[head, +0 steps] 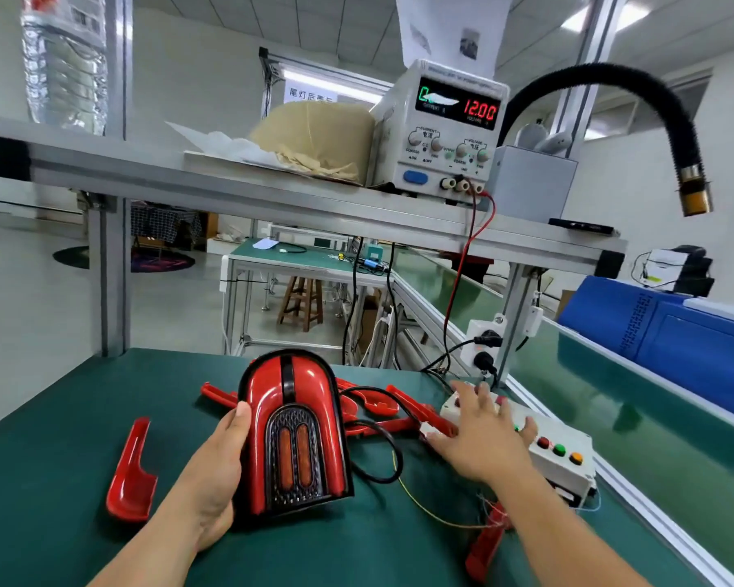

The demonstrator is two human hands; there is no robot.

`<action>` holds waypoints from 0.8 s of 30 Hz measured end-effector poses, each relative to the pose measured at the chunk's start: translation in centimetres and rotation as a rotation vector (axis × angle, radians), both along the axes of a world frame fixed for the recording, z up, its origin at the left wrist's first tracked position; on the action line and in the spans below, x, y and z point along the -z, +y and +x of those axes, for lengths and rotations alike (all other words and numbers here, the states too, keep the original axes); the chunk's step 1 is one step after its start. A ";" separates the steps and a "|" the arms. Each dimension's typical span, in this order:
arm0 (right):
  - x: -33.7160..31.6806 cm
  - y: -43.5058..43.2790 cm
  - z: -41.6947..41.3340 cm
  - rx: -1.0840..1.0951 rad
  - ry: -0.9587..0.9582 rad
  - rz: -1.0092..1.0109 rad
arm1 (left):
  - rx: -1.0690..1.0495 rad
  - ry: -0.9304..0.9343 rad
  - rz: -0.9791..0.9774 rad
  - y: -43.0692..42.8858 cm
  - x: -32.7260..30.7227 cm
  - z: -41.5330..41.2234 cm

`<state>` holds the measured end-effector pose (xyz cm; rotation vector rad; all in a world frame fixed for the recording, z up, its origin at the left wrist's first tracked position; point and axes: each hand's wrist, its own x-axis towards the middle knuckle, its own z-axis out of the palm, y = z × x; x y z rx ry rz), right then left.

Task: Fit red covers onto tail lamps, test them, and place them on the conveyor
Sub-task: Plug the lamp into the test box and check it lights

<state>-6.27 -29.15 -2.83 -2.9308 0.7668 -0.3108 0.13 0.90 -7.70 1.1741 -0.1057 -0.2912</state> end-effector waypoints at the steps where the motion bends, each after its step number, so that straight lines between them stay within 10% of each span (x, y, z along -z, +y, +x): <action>1: -0.2 -0.3 -0.6 0.038 0.008 -0.015 | 0.004 0.000 -0.014 -0.1 -0.1 -0.1; 24: 1.3 -2.8 -3.5 0.175 0.189 -0.116 | 0.022 -0.028 0.002 0.0 -0.1 -0.3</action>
